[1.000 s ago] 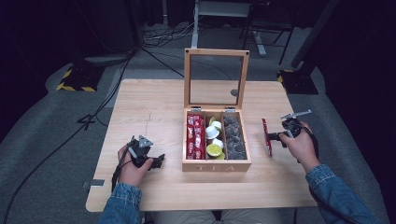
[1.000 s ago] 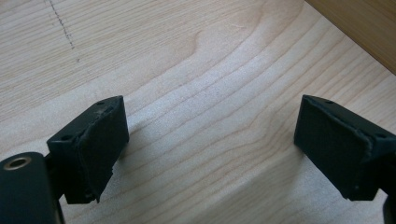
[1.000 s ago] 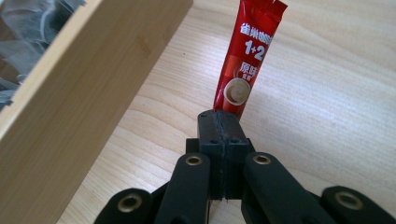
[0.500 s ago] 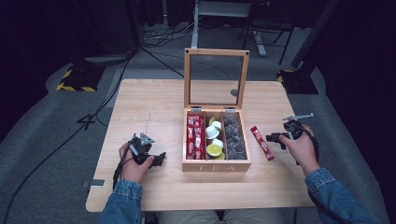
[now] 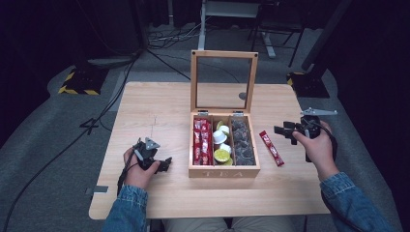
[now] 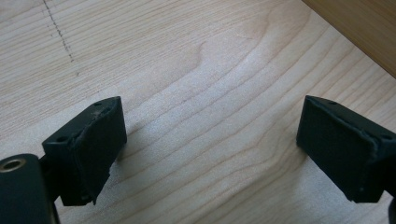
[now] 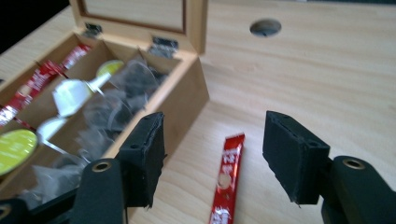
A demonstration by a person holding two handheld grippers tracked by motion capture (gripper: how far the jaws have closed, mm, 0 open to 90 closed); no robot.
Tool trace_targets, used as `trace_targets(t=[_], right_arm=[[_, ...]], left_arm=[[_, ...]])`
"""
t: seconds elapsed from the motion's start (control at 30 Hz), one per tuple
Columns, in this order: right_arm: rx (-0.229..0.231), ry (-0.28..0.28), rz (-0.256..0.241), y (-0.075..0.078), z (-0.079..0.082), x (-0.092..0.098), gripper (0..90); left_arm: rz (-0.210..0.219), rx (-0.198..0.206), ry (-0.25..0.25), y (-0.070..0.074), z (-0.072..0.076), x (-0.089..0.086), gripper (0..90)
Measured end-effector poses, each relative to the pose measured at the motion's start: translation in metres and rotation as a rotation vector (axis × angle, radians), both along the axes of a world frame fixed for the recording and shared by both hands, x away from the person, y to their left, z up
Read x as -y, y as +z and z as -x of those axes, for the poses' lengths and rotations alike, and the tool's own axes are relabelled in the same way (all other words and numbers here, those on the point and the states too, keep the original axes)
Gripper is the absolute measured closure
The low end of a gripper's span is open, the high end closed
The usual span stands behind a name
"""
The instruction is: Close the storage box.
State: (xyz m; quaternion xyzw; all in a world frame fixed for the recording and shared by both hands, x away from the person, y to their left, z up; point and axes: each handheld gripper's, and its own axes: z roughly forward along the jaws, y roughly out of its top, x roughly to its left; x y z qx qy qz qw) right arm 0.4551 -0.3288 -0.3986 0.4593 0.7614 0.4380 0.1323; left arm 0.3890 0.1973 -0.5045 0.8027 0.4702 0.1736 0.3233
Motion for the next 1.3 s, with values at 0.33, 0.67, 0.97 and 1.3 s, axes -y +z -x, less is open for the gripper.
trace_targets(t=[0.33, 0.67, 0.97, 1.3], right_arm=[[0.083, 0.033, -0.026, 0.030, -0.007, -0.016, 38.8], [0.137, 0.054, -0.025, 0.055, -0.025, -0.028, 37.4], [0.161, 0.060, -0.036, 0.073, -0.049, -0.041, 37.4], [0.197, 0.079, -0.033, 0.090, -0.074, -0.055, 37.2]], left_arm=[[-0.004, 0.002, 0.004, 0.000, 0.002, -0.001, 8.9], [-0.002, 0.000, 0.009, 0.000, 0.004, -0.002, 9.3], [0.001, 0.001, 0.007, 0.000, 0.004, -0.002, 9.2], [0.003, 0.001, 0.007, 0.000, 0.003, -0.002, 9.0]])
